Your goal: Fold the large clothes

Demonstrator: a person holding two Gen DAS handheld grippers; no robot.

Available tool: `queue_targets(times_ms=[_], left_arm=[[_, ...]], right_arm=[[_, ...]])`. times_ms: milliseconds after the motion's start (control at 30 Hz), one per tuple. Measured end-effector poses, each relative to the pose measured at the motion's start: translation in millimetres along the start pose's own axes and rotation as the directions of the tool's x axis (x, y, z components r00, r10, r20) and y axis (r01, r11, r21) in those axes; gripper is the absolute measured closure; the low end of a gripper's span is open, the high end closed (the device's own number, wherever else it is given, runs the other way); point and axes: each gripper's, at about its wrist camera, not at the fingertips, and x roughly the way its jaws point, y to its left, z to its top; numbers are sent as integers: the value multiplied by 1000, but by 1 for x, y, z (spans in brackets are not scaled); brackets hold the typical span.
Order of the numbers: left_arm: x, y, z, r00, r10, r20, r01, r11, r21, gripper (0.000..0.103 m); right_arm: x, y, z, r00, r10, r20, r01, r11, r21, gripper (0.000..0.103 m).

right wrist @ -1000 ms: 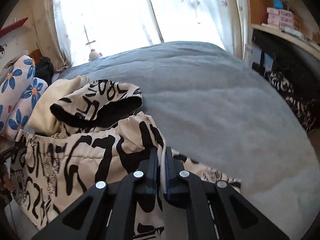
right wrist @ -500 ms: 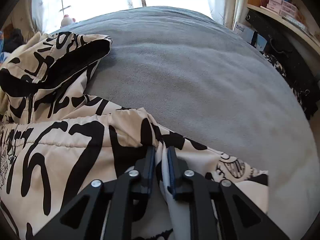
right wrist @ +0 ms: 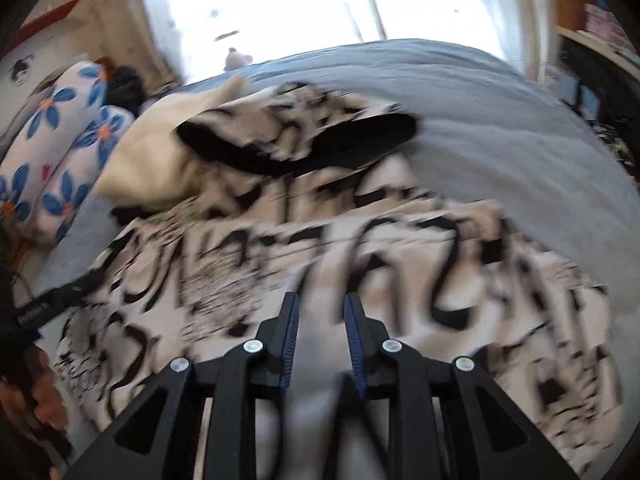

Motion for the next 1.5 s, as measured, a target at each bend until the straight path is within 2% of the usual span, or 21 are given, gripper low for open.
queue_targets(times_ms=[67,100,167,200,233,300,333,367,433,467,500,533,600,800,867,900,967,1033,1200,1333,1500], left_arm=[[12,-19,-24,999,33,-32,-31,998,61,86],[17,-24,-30,998,48,-48,-44,997,70,86],[32,-16,-42,991,99,-87,-94,994,58,86],[38,-4,-46,988,120,-95,-116,992,41,88],[39,6,-46,991,103,-89,-101,995,27,97],[32,29,-42,993,91,-78,-92,996,-6,99],[27,39,-39,992,104,-68,-105,994,-11,100],[24,45,-37,993,100,-64,-101,995,-10,100],[15,61,-33,988,145,-51,-145,989,3,100],[14,66,-29,986,157,-51,-156,988,6,100],[10,73,-29,987,155,-51,-155,988,6,100],[7,78,-30,987,153,-51,-153,988,6,100],[6,85,-29,988,142,-54,-142,990,2,100],[2,83,-27,984,155,-92,-157,987,-18,99],[-2,79,-27,979,171,-109,-175,984,-28,92],[-4,76,-29,977,179,-113,-184,983,-29,88],[-14,69,-34,971,210,-112,-214,977,-21,68],[-26,58,-45,968,231,-102,-233,972,-16,54],[-50,21,-85,972,206,-109,-206,978,14,52],[-56,-14,-112,978,175,-113,-173,985,26,52],[-53,-44,-123,986,105,-127,-98,993,60,52]], right_arm=[[15,17,-12,999,24,-36,-25,999,-20,80],[24,18,-20,999,3,-52,-4,1000,-21,80],[32,8,-27,998,-9,-56,8,1000,-20,86],[30,-6,-30,999,14,-39,-15,1000,-5,96],[26,-21,-30,999,5,-33,-4,1000,13,103],[16,-48,-33,991,-129,-32,130,991,27,103],[12,-75,-35,959,-280,-41,282,959,29,102],[9,-91,-36,945,-325,-44,327,944,36,102],[-1,-147,-46,914,-401,-59,405,910,90,103],[-9,-166,-50,936,-349,-50,352,927,129,103],[-18,-184,-55,966,-256,-29,257,950,180,103],[-26,-193,-59,965,-263,-20,262,944,200,103],[-30,-193,-62,940,-341,-20,339,926,166,103],[-35,-183,-58,940,-335,-54,339,917,208,100],[-44,-175,-55,953,-299,-36,300,928,221,100],[-49,-167,-54,959,-283,-29,283,934,220,100],[-61,-145,-57,967,-252,-24,251,944,215,100],[-65,-126,-62,982,-188,-19,188,959,210,100],[-69,-52,-92,999,-53,-15,54,989,138,99],[-62,3,-108,997,76,-28,-72,990,118,99],[-49,38,-113,990,138,-28,-135,986,97,99]])
